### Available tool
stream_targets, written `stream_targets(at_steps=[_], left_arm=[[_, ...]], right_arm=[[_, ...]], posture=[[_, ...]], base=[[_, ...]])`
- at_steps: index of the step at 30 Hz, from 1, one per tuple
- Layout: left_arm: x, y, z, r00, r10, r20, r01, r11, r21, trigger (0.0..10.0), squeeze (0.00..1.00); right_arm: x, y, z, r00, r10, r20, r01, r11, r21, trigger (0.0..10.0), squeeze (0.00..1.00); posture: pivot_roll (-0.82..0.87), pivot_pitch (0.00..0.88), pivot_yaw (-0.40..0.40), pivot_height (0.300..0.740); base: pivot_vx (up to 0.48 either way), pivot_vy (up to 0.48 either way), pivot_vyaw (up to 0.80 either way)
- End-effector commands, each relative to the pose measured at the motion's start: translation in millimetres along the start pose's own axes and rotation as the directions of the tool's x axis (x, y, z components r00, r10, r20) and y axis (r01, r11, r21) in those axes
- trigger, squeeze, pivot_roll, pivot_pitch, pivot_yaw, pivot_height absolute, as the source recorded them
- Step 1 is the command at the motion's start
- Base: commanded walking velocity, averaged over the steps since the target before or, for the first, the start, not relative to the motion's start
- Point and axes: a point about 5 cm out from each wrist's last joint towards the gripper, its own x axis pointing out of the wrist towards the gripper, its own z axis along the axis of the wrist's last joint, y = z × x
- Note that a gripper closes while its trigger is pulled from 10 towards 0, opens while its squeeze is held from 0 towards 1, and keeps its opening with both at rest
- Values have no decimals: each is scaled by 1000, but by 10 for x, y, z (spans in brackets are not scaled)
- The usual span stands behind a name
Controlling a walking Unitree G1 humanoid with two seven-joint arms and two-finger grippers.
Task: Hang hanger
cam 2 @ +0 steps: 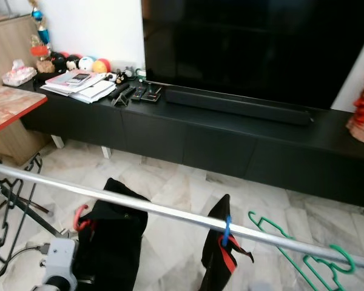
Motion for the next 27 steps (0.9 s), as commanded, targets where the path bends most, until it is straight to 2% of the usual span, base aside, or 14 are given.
stream_targets(at_steps=[1, 3, 7, 15, 20, 25, 27], left_arm=[[-15, -76, 84, 995, -86, 58, 82, 994, 65, 10000, 0], [-25, -91, 102, 990, -126, 67, 119, 988, 103, 10000, 0], [-36, -54, 65, 990, -137, 43, 129, 980, 153, 10000, 0], [-66, -102, 36, 985, -165, 42, 157, 976, 151, 10000, 0], [-129, -136, 33, 975, -219, 44, 207, 961, 185, 10000, 0], [-181, -86, 113, 971, -216, 98, 193, 960, 202, 10000, 0], [-188, -16, 258, 965, -188, 181, 149, 967, 207, 10000, 0]], right_arm=[[-41, -70, -139, 999, -17, -44, 17, 1000, 0, 10000, 0], [-40, -68, -138, 999, -16, -45, 15, 1000, -3, 10000, 0], [-39, -65, -136, 999, -14, -45, 14, 1000, -6, 10000, 0], [-38, -67, -132, 999, -13, -46, 13, 1000, -10, 10000, 0], [-37, -69, -127, 999, -13, -45, 12, 1000, -12, 10000, 0], [-37, -69, -124, 999, -11, -46, 10, 1000, -17, 10000, 0], [-37, -72, -124, 999, -10, -47, 9, 1000, -21, 10000, 0]], posture=[[131, 37, -26, 740], [131, 41, -24, 740], [132, 44, -23, 740], [133, 47, -24, 740], [134, 51, -26, 740], [137, 52, -26, 740], [139, 54, -29, 740]], base=[[0, 0, 0], [0, 0, 0], [0, 0, 0], [0, 0, 0], [0, 0, 0], [0, 0, 0], [0, 0, 0]])
